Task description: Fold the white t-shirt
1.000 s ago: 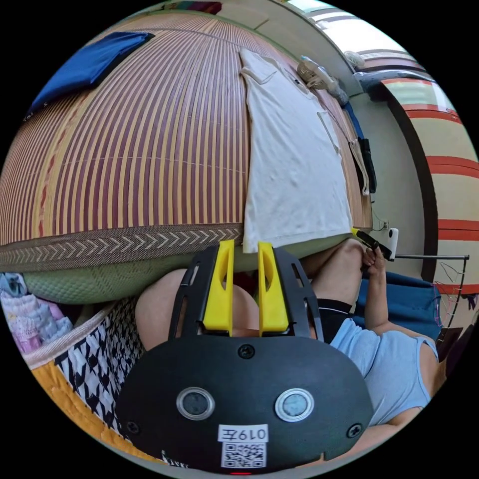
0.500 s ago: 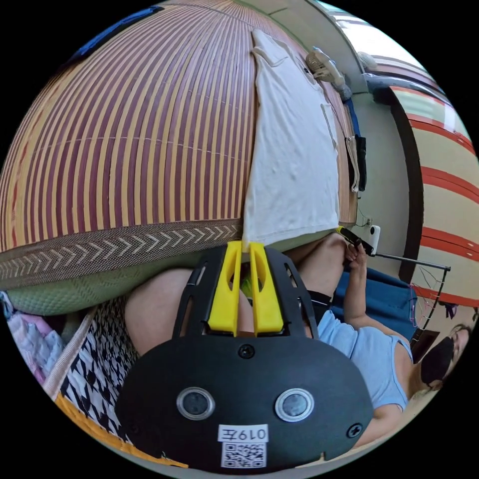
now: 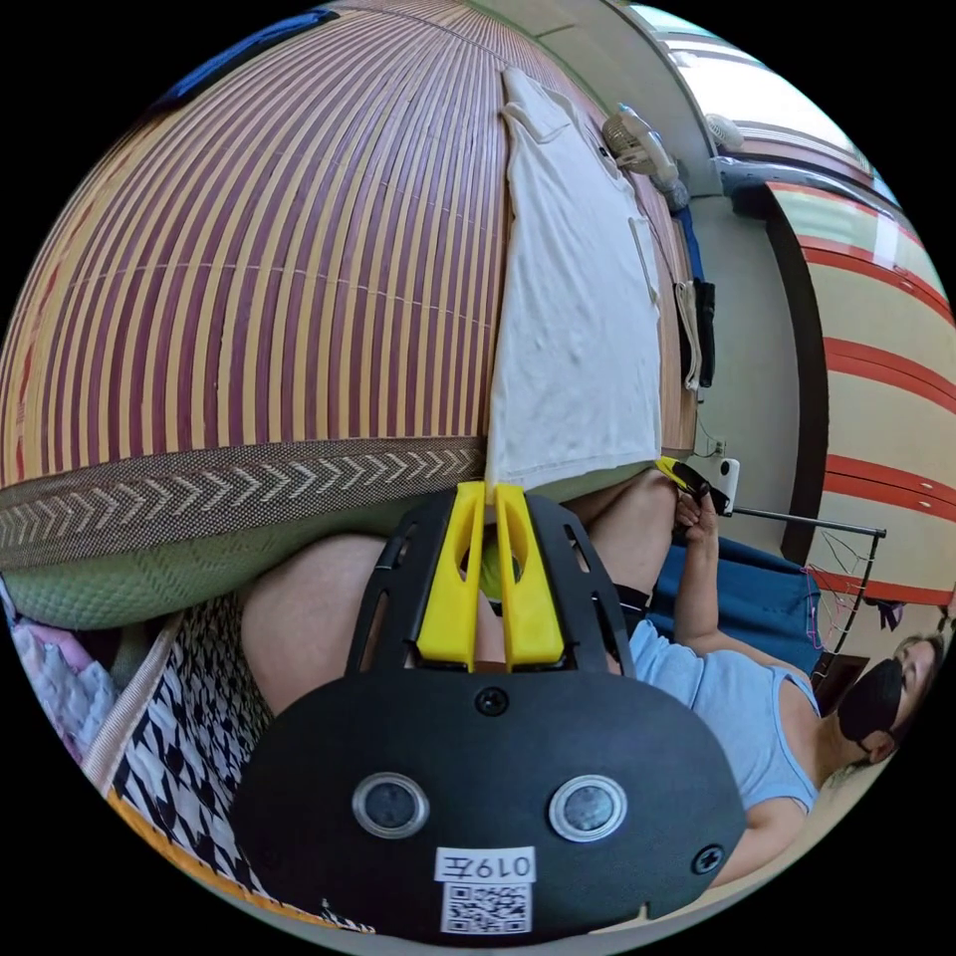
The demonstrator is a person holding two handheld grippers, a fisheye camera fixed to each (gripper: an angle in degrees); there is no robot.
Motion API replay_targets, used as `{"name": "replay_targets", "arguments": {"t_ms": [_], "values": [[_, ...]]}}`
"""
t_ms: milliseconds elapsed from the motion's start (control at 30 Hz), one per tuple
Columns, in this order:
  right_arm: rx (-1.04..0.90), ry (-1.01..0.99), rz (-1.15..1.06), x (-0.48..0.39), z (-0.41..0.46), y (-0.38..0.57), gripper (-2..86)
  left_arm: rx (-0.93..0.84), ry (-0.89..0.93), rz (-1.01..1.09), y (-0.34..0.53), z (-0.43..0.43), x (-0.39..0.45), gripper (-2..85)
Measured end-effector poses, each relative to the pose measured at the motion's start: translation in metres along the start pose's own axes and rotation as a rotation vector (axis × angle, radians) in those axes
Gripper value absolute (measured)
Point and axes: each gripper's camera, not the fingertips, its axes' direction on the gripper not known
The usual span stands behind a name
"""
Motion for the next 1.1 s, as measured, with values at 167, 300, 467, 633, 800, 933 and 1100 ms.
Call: {"name": "replay_targets", "arguments": {"t_ms": [167, 300, 467, 633, 800, 933, 1100], "values": [[-0.021, 0.010, 0.029, 0.008, 0.006, -0.005, 8.2, -0.007, -0.015, -0.012, -0.003, 0.006, -0.003, 1.7], [-0.019, -0.071, 0.074, 0.026, 0.004, -0.005, 4.5, 0.027, 0.059, -0.018, -0.002, 0.005, -0.011, 2.0], [0.003, -0.113, 0.088, 0.034, 0.001, -0.003, 7.1, 0.063, 0.098, -0.044, 0.007, 0.004, -0.021, 1.8], [-0.007, -0.098, 0.089, 0.038, 0.002, -0.001, 6.6, 0.064, 0.086, -0.055, 0.010, 0.006, -0.024, 1.8], [-0.044, -0.017, 0.071, 0.033, 0.009, -0.002, 1.8, -0.006, 0.010, -0.051, 0.005, 0.017, -0.020, 1.9], [-0.037, -0.031, 0.068, 0.036, 0.008, 0.002, 0.9, -0.015, 0.006, -0.057, 0.007, 0.020, -0.022, 1.9], [-0.045, -0.062, 0.058, 0.040, 0.006, 0.009, 1.0, 0.034, 0.103, -0.066, 0.018, 0.014, -0.035, 1.6]]}}
